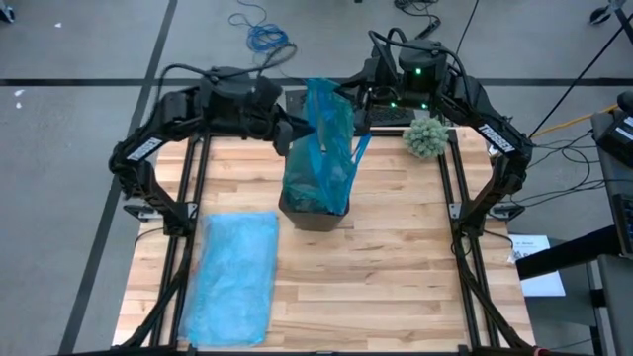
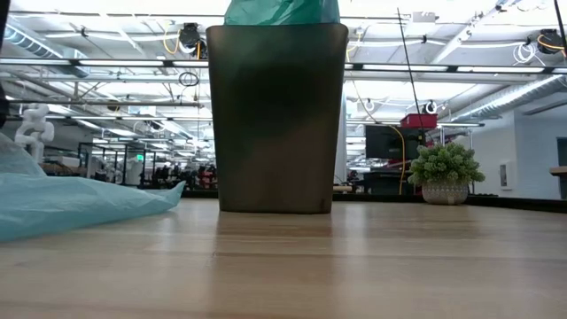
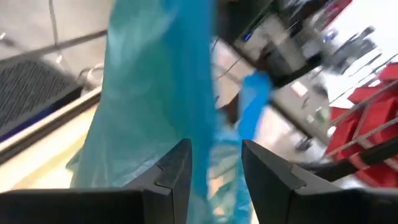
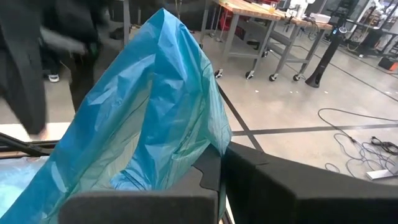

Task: Place trash/remove bag and relplace
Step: Remove the trash bag from the trash bin

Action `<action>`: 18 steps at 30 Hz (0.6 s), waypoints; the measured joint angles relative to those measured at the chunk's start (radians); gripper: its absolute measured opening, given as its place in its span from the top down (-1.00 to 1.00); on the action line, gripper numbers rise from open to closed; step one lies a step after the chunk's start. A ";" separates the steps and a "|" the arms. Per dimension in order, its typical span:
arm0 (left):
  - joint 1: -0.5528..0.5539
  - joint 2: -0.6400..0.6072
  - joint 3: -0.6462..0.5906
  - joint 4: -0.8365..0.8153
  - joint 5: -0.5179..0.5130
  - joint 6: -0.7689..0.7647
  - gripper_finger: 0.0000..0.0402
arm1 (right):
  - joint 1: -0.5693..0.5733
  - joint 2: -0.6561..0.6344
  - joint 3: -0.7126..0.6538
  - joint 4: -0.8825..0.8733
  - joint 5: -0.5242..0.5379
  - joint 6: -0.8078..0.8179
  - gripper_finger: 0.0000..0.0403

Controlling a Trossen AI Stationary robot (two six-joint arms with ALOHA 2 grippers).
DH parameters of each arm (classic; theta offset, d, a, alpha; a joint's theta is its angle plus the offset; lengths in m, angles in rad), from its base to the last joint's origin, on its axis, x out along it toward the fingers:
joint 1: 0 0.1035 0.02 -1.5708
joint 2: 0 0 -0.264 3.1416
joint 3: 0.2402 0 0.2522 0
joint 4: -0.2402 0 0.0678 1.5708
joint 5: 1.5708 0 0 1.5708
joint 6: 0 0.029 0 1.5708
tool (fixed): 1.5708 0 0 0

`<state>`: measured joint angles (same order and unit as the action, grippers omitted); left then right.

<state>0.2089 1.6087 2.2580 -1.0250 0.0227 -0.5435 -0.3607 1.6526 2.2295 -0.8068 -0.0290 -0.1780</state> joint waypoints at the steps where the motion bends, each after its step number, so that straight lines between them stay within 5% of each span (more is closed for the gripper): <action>1: 0.000 0.009 -0.002 -0.019 0.000 -0.001 0.32 | 0.000 0.000 0.000 0.000 0.000 0.000 1.00; 5: 0.001 0.035 -0.004 -0.023 -0.013 -0.035 0.44 | 0.000 0.000 0.000 0.000 0.000 0.000 1.00; 10: 0.000 0.019 0.001 -0.016 0.003 -0.062 0.94 | 0.000 0.000 0.000 -0.010 0.000 0.000 1.00; 18: 0.000 -0.029 0.080 -0.016 0.000 -0.081 0.99 | 0.000 0.000 0.000 -0.017 -0.002 -0.007 1.00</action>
<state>0.2089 1.5793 2.3381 -1.0412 0.0225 -0.6242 -0.3607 1.6524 2.2295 -0.8240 -0.0311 -0.1846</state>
